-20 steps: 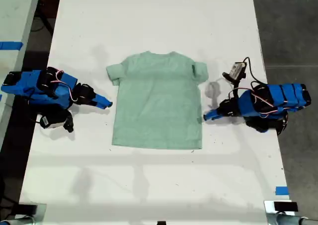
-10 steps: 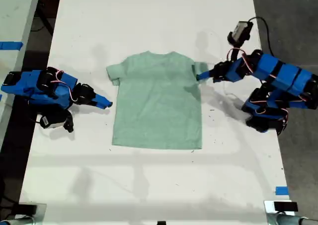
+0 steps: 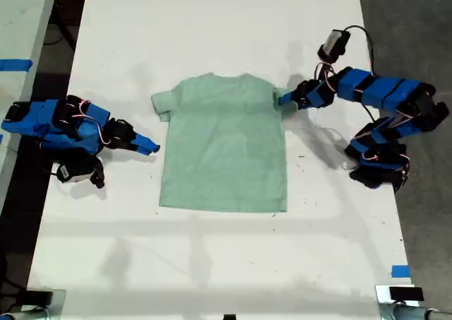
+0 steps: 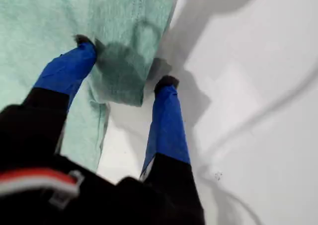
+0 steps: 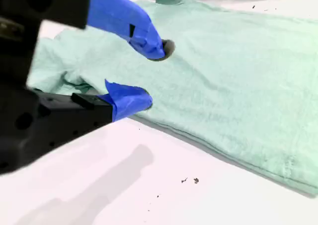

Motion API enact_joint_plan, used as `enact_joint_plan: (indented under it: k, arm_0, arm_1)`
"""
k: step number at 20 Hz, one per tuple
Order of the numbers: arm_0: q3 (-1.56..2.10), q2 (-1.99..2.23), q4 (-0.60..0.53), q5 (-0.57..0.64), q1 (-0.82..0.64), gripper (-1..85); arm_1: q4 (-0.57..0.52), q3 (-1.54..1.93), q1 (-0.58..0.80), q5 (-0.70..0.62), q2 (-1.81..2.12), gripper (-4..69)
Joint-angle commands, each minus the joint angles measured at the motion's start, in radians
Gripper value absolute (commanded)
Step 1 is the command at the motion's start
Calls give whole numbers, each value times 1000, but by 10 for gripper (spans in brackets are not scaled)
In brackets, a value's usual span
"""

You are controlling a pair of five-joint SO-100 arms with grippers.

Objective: Fold t shirt

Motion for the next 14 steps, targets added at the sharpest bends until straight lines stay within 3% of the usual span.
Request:
enact_joint_plan:
  k: [1,3,5,8,9,14]
  arm_0:
    - [9,6,-8,-14,9,126]
    - [9,6,-8,-14,9,126]
    - [9,6,-8,-14,9,126]
    - [9,6,-8,-14,8,126]
    - [9,6,-8,-14,8,126]
    - [9,6,-8,-14,8,126]
  arm_1:
    - [-155,25,14,2,-49,242]
    - [-230,61,9,17,-84,154]
    - [-232,60,3,21,-94,84]
    - [-127,-5,3,15,-80,64]
    - [-91,-37,5,-6,-75,13]
    - [100,-218,12,-40,-67,14]
